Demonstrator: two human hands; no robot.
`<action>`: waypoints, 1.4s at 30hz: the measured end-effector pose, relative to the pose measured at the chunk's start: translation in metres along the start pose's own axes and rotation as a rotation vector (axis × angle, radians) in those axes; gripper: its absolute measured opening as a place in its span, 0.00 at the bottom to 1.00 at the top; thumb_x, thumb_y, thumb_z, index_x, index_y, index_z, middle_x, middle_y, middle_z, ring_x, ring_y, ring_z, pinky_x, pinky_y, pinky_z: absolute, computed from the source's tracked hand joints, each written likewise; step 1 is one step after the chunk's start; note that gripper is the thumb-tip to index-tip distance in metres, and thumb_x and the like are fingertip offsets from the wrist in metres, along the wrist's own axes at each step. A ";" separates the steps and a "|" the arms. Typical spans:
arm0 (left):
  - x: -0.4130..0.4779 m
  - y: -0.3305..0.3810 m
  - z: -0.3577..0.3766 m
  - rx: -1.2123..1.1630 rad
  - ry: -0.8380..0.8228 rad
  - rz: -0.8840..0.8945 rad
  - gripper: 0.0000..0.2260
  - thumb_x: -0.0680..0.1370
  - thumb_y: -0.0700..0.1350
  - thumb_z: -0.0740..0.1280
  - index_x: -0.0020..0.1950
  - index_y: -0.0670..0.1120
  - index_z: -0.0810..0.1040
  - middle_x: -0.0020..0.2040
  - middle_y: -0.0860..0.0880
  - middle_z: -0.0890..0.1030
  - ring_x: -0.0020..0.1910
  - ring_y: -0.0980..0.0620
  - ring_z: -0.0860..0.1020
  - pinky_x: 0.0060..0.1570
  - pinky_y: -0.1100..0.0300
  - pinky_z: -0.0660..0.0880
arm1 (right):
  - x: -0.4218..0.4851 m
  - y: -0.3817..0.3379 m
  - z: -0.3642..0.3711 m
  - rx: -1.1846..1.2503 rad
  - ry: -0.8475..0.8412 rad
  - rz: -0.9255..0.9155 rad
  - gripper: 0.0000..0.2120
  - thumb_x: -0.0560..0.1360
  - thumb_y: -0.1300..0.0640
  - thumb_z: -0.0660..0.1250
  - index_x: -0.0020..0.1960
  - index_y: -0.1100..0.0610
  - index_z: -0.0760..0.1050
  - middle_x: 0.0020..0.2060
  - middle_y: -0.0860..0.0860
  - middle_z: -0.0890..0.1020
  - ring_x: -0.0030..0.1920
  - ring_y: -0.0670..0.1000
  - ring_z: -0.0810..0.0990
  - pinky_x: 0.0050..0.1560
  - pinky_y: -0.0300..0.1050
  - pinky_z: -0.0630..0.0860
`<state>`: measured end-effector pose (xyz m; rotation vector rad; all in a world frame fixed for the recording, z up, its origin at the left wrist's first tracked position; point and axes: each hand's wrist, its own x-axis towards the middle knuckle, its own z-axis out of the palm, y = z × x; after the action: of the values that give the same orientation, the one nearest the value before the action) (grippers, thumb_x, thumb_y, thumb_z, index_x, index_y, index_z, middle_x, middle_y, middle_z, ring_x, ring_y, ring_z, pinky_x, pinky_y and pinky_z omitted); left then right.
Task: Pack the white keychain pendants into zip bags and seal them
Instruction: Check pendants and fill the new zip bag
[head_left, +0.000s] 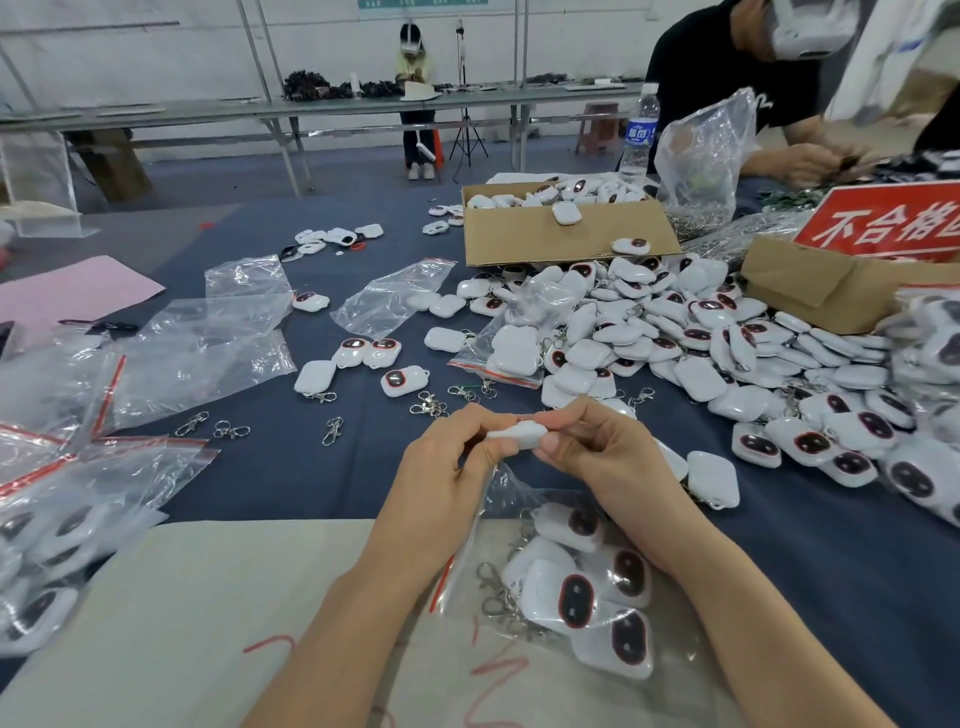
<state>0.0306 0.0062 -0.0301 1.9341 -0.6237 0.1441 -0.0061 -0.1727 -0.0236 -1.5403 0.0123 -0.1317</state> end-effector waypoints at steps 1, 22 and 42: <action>0.000 -0.001 0.000 0.004 0.006 -0.004 0.09 0.83 0.46 0.67 0.55 0.62 0.79 0.50 0.60 0.83 0.52 0.55 0.80 0.51 0.61 0.75 | 0.001 0.001 0.000 0.012 0.006 0.009 0.17 0.78 0.67 0.68 0.43 0.45 0.84 0.48 0.52 0.87 0.52 0.51 0.86 0.58 0.42 0.81; 0.001 -0.004 0.000 0.017 -0.025 -0.092 0.07 0.83 0.57 0.62 0.58 0.61 0.78 0.47 0.63 0.82 0.47 0.62 0.79 0.44 0.71 0.71 | 0.000 -0.001 0.002 0.010 0.012 -0.030 0.07 0.78 0.58 0.71 0.45 0.47 0.82 0.47 0.51 0.87 0.52 0.51 0.86 0.56 0.43 0.81; 0.003 0.005 -0.005 -0.131 -0.082 -0.115 0.16 0.79 0.37 0.70 0.57 0.58 0.78 0.48 0.60 0.83 0.45 0.63 0.79 0.48 0.73 0.72 | 0.005 0.004 -0.003 0.018 -0.043 -0.025 0.14 0.77 0.68 0.69 0.57 0.52 0.82 0.49 0.54 0.87 0.43 0.49 0.83 0.46 0.38 0.80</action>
<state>0.0314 0.0078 -0.0228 1.8507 -0.5602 -0.0479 -0.0007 -0.1760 -0.0275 -1.5257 -0.0422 -0.1177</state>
